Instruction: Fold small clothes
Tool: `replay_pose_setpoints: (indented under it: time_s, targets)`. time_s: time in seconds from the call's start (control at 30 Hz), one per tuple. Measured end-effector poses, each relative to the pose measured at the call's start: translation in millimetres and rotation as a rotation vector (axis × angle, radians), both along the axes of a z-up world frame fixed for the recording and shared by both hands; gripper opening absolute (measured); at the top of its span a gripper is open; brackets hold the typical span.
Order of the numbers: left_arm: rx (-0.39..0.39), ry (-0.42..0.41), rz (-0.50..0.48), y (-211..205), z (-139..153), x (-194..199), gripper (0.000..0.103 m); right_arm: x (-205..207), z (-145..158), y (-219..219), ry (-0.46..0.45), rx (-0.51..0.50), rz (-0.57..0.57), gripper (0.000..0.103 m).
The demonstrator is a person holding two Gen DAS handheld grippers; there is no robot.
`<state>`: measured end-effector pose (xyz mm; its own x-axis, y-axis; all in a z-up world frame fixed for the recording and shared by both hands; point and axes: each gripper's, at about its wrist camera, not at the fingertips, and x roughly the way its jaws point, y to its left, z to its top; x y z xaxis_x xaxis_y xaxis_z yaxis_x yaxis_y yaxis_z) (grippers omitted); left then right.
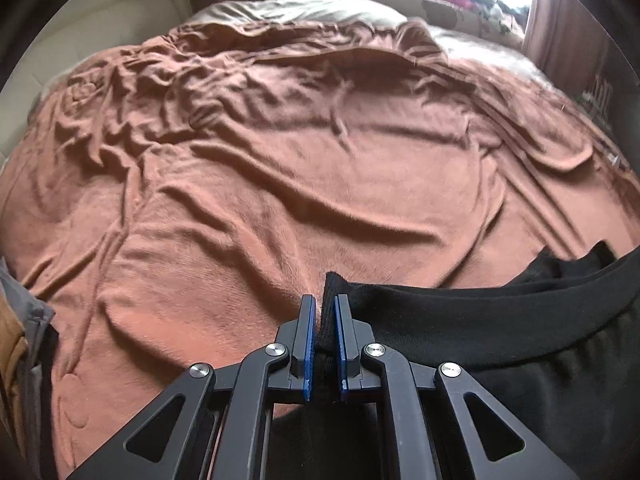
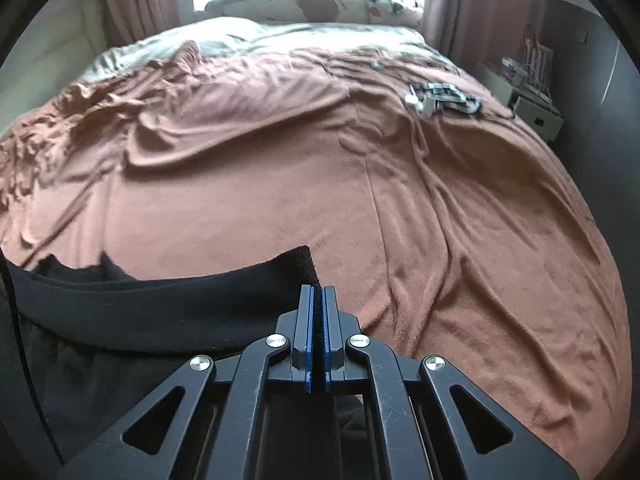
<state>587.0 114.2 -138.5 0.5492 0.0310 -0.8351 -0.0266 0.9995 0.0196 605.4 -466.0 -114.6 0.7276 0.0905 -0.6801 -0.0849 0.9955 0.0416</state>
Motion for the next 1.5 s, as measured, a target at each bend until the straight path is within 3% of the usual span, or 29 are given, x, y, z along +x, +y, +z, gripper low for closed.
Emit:
replay_pose_setpoints:
  time_s: [0.1,0.2,0.27,0.33,0.4,0.5,0.63,1.0,1.23,1.5]
  targets:
    - [0.056,0.065,0.056,6,-20,5,0.010,12,-14,8,0.056,-0.025,-0.007,0.000]
    - [-0.010,0.073,0.068,20,-18,-3,0.014,16,-15,8,0.075,-0.037,-0.022,0.002]
    - [-0.028,0.071,0.080,25,-11,-10,0.029,14,-12,6,0.087,-0.016,-0.006,0.009]
    - [-0.045,0.061,0.077,28,-3,-18,0.037,8,-6,2,0.090,0.008,0.007,0.038]
    - [-0.065,0.054,0.070,30,7,-27,0.043,-3,3,-3,0.062,0.027,0.020,0.052]
    - [-0.088,0.047,0.047,28,20,-43,0.057,-22,12,-14,0.055,0.064,0.033,0.055]
    - [-0.081,0.040,0.019,24,34,-69,0.065,-50,17,-28,0.069,0.107,0.055,0.055]
    - [-0.118,0.083,0.016,22,37,-138,0.066,-119,20,-68,0.101,0.201,0.092,0.055]
    - [-0.151,0.079,0.011,19,32,-187,0.066,-166,12,-85,0.099,0.272,0.079,0.077]
    - [-0.193,0.084,0.034,22,19,-230,0.066,-206,-9,-98,0.124,0.311,0.052,0.081]
